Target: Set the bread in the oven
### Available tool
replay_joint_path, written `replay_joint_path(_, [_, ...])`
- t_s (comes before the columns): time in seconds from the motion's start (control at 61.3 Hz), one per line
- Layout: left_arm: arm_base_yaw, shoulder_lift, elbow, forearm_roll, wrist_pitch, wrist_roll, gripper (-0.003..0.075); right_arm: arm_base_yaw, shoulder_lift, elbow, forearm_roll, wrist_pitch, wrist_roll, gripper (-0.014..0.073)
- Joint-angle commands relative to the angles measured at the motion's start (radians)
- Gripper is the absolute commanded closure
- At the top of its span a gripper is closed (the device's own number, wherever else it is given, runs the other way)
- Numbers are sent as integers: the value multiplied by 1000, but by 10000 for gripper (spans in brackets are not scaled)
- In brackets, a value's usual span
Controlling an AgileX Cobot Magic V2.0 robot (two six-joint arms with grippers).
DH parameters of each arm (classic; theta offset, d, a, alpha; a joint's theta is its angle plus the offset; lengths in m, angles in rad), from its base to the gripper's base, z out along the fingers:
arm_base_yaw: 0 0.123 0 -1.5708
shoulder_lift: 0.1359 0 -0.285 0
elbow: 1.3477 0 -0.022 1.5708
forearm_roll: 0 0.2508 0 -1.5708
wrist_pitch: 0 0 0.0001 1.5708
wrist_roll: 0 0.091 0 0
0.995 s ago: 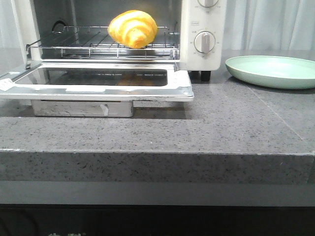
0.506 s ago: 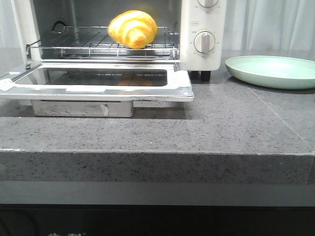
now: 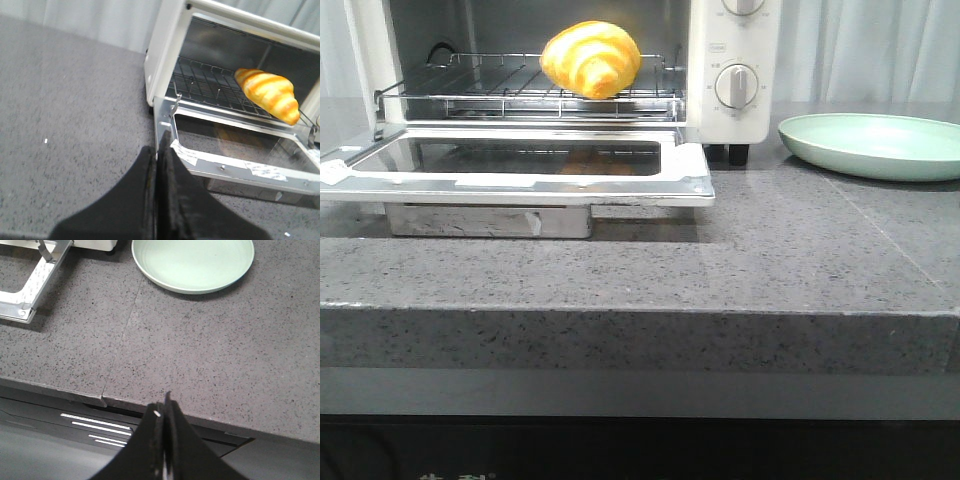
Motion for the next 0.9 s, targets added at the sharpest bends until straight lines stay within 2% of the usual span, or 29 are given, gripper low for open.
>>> replay_joint_path(0.0, [3, 6, 14, -78, -159, 143, 741, -5, 6, -25, -11, -58, -10, 662])
replay_joint_path(0.228, [3, -27, 80, 106, -208, 118, 741, -5, 6, -25, -11, -58, -10, 662])
replay_joint_path(0.522, [3, -69, 230, 109, -404, 116, 741, -5, 6, -25, -11, -57, -10, 662])
replay_joint_path(0.571, [3, -69, 228, 109, -369, 117, 741, -5, 6, -25, -11, -56, -10, 662])
replay_joint_path(0.881, [3, -69, 228, 102, -386, 117, 741, -5, 6, -25, -11, -56, -10, 662])
